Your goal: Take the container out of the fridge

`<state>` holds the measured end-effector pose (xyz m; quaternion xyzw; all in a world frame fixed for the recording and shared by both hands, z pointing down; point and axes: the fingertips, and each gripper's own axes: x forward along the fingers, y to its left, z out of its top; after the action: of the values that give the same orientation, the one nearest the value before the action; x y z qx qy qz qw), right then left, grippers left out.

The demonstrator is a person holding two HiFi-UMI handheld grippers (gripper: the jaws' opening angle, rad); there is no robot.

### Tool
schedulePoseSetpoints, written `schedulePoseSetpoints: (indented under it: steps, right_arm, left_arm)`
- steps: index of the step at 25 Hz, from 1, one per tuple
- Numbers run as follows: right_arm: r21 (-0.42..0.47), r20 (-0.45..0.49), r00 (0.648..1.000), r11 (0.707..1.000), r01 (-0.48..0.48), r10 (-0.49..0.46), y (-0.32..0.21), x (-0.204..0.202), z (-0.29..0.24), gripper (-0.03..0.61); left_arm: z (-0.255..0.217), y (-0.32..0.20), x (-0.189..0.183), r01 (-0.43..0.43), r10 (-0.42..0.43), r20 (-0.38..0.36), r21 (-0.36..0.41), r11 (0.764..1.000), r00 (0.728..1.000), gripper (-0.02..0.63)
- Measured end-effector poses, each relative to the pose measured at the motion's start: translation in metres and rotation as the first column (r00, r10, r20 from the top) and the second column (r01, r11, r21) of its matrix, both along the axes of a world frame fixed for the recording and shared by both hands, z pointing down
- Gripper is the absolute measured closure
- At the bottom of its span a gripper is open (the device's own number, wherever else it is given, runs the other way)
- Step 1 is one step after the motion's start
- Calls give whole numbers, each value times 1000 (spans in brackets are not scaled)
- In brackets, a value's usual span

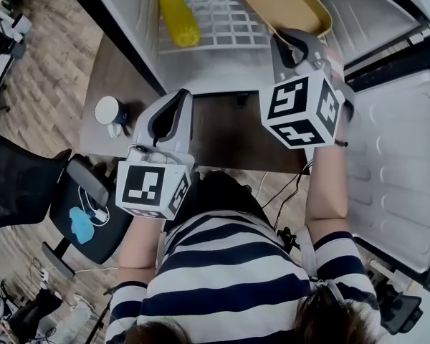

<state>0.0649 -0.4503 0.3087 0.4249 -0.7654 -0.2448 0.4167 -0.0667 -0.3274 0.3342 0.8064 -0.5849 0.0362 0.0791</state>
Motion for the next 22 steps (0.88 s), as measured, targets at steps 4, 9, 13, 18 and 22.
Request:
schedulePoseSetpoints:
  steps: [4, 9, 13, 18, 22]
  right_arm:
    - [3, 12, 1000, 1000, -11, 11, 22, -5, -5, 561]
    - [-5, 34, 999, 1000, -23, 24, 59, -13, -3, 561]
    - [-19, 46, 998, 999, -28, 29, 85, -22, 0, 560]
    - [-46, 63, 998, 999, -24, 27, 116, -31, 6, 560]
    - [-55, 74, 997, 998, -27, 31, 143, -39, 7, 561]
  left_arm:
    - [-5, 14, -10, -16, 16, -3, 11, 1000, 1000, 614]
    - [-7, 40, -29, -18, 18, -13, 20, 1000, 1000, 614]
    - [-9, 59, -46, -9, 9, -18, 22, 1000, 1000, 614]
    - [-10, 80, -64, 9, -8, -22, 20, 1000, 1000, 614]
    - [-12, 102, -78, 17, -17, -23, 20, 1000, 1000, 614]
